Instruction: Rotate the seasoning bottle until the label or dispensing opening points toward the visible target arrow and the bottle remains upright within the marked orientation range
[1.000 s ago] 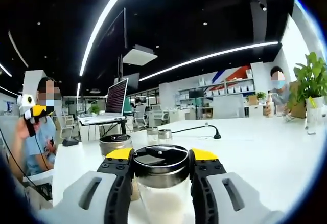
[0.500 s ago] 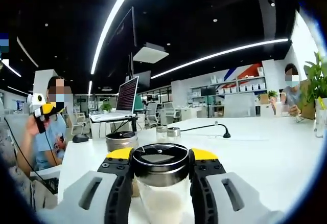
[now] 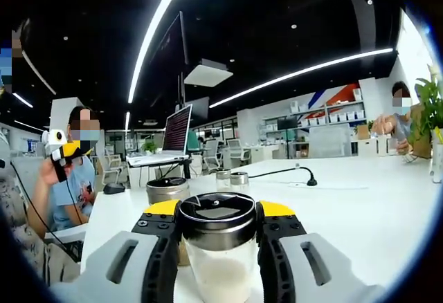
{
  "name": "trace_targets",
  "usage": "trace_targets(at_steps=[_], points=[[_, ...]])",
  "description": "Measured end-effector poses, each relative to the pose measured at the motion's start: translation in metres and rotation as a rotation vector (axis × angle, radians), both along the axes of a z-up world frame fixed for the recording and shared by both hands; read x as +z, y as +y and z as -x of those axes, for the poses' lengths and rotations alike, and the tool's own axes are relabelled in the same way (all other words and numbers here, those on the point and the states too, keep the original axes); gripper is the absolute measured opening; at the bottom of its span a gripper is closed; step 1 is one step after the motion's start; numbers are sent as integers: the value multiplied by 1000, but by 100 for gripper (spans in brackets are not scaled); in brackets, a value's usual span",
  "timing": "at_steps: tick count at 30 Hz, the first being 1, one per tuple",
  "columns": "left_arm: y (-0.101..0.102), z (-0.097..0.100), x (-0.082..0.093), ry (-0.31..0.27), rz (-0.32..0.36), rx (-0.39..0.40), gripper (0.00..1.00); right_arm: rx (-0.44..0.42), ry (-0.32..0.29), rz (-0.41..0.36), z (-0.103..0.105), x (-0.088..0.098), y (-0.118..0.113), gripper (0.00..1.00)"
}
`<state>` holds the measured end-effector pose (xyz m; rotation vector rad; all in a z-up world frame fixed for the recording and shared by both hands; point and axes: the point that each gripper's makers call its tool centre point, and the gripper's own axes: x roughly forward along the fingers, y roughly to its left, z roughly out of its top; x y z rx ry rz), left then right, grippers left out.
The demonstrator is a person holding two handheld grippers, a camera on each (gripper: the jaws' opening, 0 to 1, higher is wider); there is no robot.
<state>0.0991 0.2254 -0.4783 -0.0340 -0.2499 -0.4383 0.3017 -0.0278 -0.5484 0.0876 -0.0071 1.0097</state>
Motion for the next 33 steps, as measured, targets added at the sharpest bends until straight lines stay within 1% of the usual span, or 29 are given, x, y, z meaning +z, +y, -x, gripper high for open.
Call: trace_targets(at_steps=[11, 24, 33], points=[[1, 2, 1, -5, 5, 7, 35, 14, -4, 14, 0, -1, -1, 41], [-2, 2, 1, -3, 2, 3, 35, 61, -2, 30, 1, -2, -1, 41], [0, 2, 1, -3, 1, 4, 35, 94, 7, 46, 1, -3, -1, 41]])
